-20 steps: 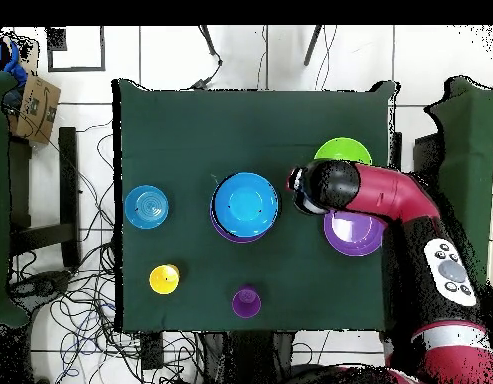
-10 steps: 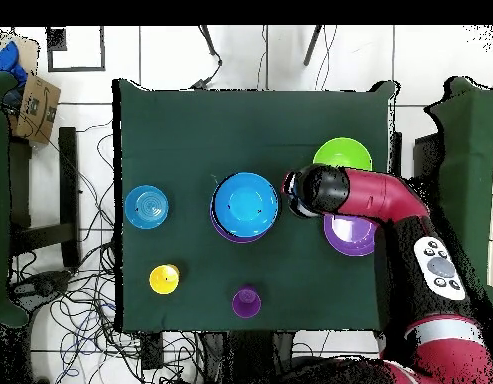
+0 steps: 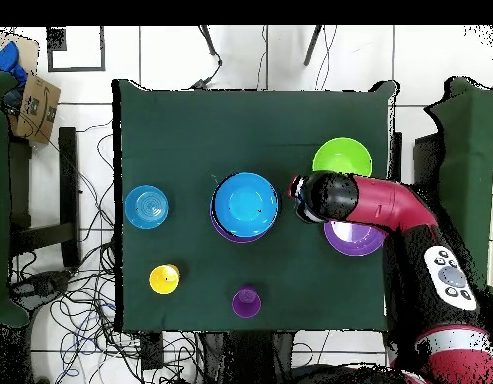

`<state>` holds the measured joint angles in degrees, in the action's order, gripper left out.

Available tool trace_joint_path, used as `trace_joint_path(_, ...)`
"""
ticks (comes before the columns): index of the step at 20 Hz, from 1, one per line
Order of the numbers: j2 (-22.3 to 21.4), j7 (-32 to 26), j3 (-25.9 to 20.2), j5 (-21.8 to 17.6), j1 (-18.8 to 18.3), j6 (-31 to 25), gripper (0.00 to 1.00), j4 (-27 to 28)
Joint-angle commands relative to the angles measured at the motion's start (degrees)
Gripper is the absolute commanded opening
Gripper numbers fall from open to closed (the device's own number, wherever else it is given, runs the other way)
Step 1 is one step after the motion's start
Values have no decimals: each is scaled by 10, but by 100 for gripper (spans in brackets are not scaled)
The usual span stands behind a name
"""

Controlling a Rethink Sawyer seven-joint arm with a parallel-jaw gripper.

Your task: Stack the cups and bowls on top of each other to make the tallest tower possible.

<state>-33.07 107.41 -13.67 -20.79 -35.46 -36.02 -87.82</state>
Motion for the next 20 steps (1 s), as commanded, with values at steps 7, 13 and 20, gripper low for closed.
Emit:
trace_joint_path(7, -16, -106, -54, -52, -62, 18, 100, -69)
trace_joint_path(13, 23, -86, -54, -89, -74, 73, 100, -78)
trace_joint_path(20, 44, -67, -47, -125, -87, 110, 100, -88)
